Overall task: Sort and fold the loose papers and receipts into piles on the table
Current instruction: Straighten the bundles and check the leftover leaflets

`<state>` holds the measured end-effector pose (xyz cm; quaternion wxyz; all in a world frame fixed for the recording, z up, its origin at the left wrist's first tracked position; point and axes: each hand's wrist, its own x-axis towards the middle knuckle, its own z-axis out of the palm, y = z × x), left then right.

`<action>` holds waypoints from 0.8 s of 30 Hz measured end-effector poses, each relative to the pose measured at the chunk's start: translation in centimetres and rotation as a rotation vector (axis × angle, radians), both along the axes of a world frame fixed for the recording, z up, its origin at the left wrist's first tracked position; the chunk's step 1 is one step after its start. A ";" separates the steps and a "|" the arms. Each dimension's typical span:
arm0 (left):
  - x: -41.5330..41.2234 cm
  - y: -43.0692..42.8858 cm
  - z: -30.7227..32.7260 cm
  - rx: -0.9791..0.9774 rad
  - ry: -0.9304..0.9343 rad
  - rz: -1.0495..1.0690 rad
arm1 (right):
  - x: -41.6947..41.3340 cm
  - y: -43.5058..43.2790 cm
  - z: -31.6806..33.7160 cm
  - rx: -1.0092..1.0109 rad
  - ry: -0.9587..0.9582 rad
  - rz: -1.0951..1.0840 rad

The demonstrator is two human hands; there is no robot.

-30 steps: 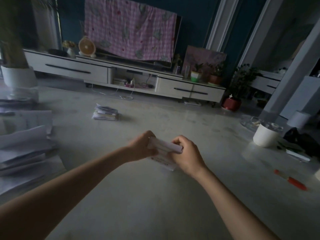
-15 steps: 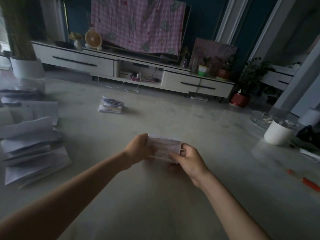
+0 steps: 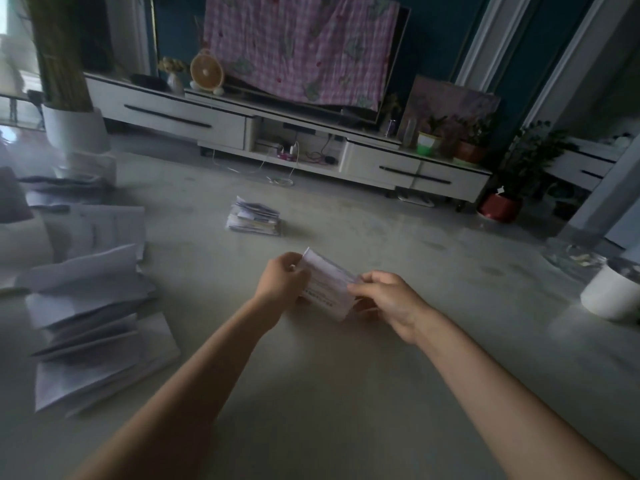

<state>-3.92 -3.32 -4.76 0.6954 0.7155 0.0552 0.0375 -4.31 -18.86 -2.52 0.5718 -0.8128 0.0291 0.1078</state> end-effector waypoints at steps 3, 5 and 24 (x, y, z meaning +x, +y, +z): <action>0.8 0.6 0.1 0.034 0.003 -0.044 | 1.3 -0.4 1.3 -0.088 0.066 0.043; 2.3 1.4 -0.5 0.001 -0.033 0.013 | 3.7 0.8 1.4 -0.041 0.118 0.011; 3.9 0.2 -2.8 0.233 -0.201 0.199 | 14.2 9.2 -2.2 -0.545 0.004 -0.452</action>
